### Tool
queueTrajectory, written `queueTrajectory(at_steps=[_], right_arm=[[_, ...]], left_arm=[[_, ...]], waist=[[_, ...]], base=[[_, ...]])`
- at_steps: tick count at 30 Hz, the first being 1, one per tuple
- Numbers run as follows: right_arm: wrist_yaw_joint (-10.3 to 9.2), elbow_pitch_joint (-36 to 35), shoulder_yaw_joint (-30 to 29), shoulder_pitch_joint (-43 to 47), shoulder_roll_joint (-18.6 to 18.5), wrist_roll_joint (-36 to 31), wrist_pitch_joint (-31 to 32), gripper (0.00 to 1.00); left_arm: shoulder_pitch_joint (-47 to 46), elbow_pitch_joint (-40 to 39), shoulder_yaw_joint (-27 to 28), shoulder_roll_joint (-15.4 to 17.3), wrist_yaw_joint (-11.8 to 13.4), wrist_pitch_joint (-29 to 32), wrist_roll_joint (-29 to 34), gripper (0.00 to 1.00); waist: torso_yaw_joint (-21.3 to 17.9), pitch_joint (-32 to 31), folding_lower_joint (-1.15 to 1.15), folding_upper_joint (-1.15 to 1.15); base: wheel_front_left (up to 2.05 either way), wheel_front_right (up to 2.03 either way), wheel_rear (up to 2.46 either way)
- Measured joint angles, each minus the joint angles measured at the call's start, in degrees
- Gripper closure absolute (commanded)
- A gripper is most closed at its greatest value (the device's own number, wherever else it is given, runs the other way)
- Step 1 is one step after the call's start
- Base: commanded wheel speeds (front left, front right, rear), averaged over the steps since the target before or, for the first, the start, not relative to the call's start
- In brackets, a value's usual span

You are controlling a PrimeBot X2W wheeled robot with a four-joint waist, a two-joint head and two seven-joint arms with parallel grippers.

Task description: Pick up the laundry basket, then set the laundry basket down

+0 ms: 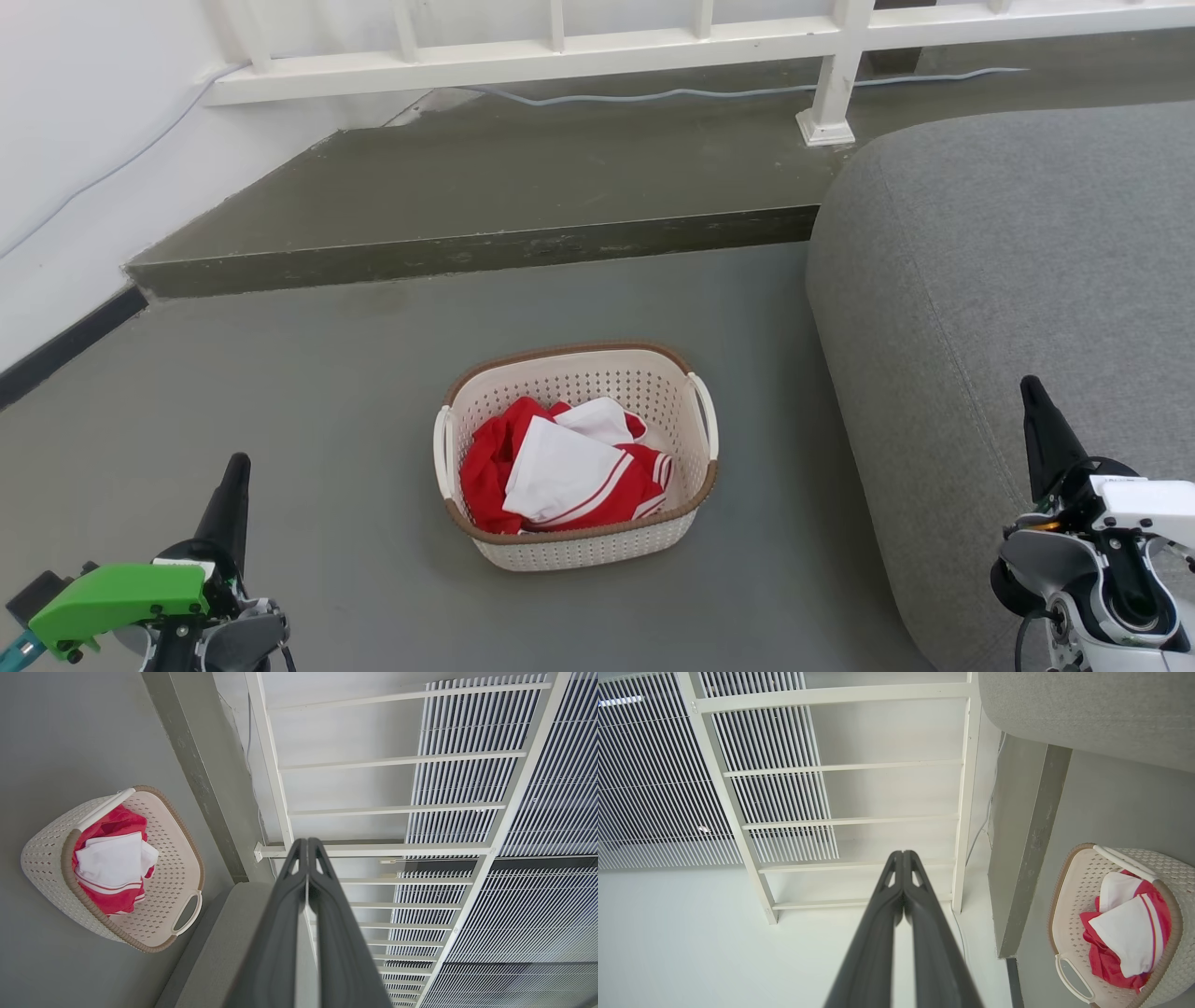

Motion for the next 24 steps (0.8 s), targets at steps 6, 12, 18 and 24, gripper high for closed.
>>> queueTrajectory(at_steps=[6, 12, 18, 24], right_arm=[[0.0, -0.02, 0.0, 0.0, 0.01, 0.0, 0.0, 1.0], [0.0, -0.07, -0.01, -0.01, 0.01, 0.0, 0.0, 1.0], [0.0, -0.1, -0.01, -0.01, 0.01, 0.0, 0.0, 1.0], [0.0, -0.13, -0.02, -0.01, 0.01, 0.0, 0.0, 1.0]], left_arm=[[0.0, -0.03, -0.01, 0.0, 0.0, 0.0, 0.0, 1.0], [0.0, -0.07, -0.01, 0.0, 0.0, 0.0, 0.0, 1.0], [0.0, -0.09, -0.02, 0.0, 0.0, -0.01, 0.0, 1.0], [0.0, -0.11, -0.03, 0.0, 0.0, -0.01, 0.0, 1.0]], waist=[[0.0, 0.0, 0.0, 0.0], [0.0, 0.0, 0.0, 0.0], [0.0, 0.01, 0.0, 0.0], [0.0, 0.01, 0.0, 0.0]], base=[[0.0, 0.0, 0.0], [0.0, 0.0, 0.0], [0.0, 0.0, 0.0], [0.0, 0.0, 0.0]])
